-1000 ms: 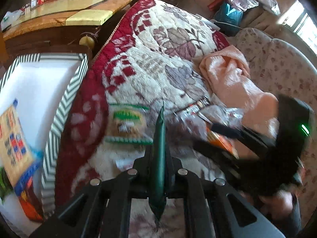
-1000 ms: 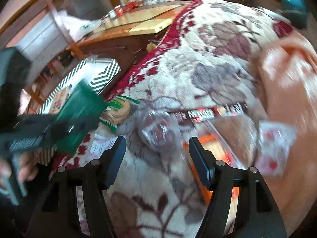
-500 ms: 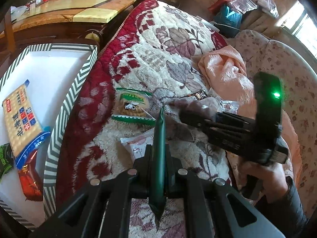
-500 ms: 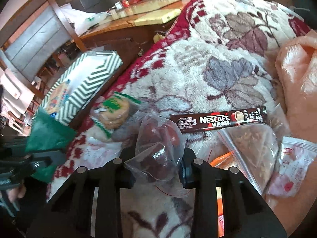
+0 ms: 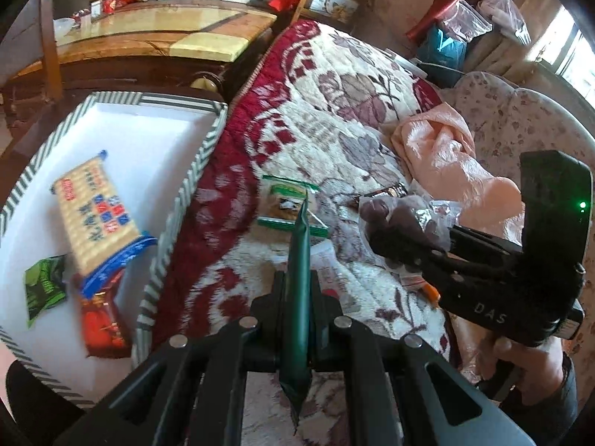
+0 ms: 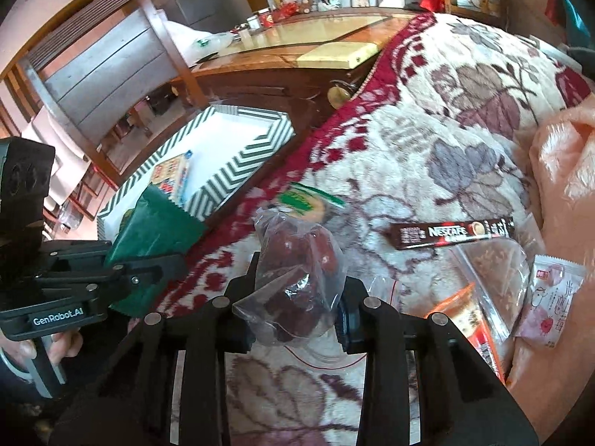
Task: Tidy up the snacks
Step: 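Carry the green packet and the date bag over the white tray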
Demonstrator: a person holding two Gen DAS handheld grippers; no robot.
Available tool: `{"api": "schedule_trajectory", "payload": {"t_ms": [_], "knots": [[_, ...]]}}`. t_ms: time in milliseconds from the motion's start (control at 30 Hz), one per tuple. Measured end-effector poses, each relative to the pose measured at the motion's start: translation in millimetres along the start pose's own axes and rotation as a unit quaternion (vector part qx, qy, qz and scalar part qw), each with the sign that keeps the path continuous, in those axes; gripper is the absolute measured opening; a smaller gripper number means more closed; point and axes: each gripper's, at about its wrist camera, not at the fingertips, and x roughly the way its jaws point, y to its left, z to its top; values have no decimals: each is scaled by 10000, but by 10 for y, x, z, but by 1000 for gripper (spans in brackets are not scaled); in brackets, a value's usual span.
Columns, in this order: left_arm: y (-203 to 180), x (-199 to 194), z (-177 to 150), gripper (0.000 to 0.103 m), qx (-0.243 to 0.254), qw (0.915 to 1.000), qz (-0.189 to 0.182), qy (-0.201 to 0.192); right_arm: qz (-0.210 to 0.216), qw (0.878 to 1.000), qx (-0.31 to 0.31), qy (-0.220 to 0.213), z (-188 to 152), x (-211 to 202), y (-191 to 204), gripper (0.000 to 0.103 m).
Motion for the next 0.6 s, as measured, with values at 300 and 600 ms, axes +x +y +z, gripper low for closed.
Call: {"api": "schedule_trajectory", "payload": {"t_ms": [300,600], "knots": [[219,-128,-28,11,-143,9995,258,-142,118,9997,-229,21,88,34,326,31],[466,-208,-18,11,-341,9984,402,-222,244,9986,-438,147,194,169,606,31]]}}
